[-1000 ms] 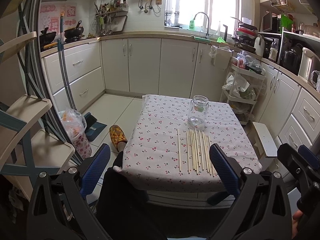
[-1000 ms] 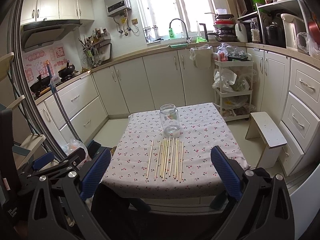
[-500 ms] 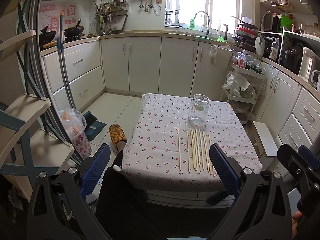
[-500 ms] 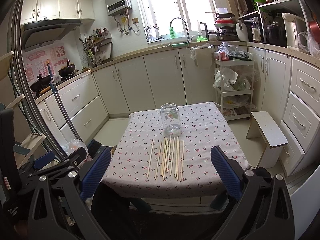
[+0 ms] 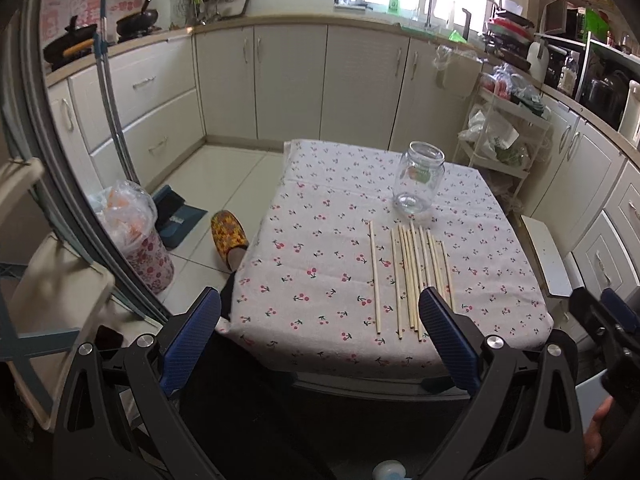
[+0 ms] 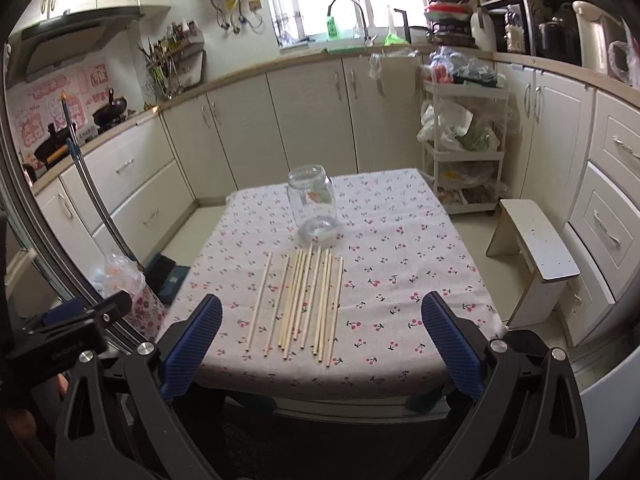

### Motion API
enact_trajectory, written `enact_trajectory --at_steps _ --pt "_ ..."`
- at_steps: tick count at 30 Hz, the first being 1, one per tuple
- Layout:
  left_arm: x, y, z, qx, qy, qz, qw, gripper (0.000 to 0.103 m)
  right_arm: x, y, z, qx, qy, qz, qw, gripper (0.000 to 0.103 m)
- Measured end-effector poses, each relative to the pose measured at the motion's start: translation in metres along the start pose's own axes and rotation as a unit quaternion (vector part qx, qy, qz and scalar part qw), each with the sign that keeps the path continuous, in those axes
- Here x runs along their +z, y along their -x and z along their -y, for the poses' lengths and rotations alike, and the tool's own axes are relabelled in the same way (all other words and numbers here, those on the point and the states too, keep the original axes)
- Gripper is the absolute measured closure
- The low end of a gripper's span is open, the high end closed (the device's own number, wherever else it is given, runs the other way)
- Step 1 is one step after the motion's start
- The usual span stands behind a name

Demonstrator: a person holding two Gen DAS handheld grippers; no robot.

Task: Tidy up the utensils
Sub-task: 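Grasp a wooden chopstick with the right gripper while the left gripper grasps another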

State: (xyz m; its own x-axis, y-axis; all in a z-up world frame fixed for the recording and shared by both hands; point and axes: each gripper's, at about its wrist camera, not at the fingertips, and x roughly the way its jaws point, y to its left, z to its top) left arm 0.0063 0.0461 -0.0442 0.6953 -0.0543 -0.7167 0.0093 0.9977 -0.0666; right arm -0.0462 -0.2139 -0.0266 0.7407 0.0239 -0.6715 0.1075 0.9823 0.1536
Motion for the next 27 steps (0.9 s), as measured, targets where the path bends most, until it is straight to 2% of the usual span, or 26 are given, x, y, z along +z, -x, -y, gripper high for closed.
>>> enact_trajectory --at_steps 2,4,5,7,12,15,16,20,22,27 --pt "0.004 -0.017 0.003 0.003 -0.001 -0.008 1.0000 0.008 0.000 -0.023 0.004 0.001 0.004 -0.016 1.000 0.011" --pt "0.008 -0.036 0.006 0.005 -0.004 -0.014 0.9999 0.008 0.000 -0.048 0.008 0.006 0.004 -0.036 0.999 0.027" --pt "0.011 -0.047 0.009 0.009 -0.006 -0.017 0.9998 0.008 0.001 -0.063 0.009 0.006 0.005 -0.048 0.999 0.029" --pt "0.016 -0.069 0.013 0.009 -0.010 -0.029 0.9995 0.008 -0.001 -0.088 0.012 0.008 0.006 -0.069 0.998 0.045" --pt "0.027 -0.118 0.027 0.011 -0.022 -0.053 0.9983 0.008 0.001 -0.162 0.017 0.007 0.004 -0.119 0.993 0.063" --pt "0.031 -0.144 0.031 0.013 -0.022 -0.067 0.9974 0.008 0.003 -0.193 0.017 -0.001 0.011 -0.135 0.991 0.065" --pt "0.033 -0.151 0.032 0.014 -0.023 -0.071 0.9971 0.008 0.003 -0.203 0.017 -0.003 0.012 -0.141 0.990 0.070" --pt "0.038 -0.178 0.037 0.012 -0.025 -0.084 0.9961 0.008 0.003 -0.236 0.021 -0.010 0.015 -0.167 0.986 0.077" --pt "0.041 -0.191 0.041 0.012 -0.030 -0.087 0.9957 0.008 0.003 -0.245 0.020 -0.012 0.025 -0.172 0.985 0.082" --pt "0.045 -0.225 0.052 0.006 -0.039 -0.105 0.9937 0.008 0.002 -0.255 0.015 -0.013 0.069 -0.168 0.983 0.087"
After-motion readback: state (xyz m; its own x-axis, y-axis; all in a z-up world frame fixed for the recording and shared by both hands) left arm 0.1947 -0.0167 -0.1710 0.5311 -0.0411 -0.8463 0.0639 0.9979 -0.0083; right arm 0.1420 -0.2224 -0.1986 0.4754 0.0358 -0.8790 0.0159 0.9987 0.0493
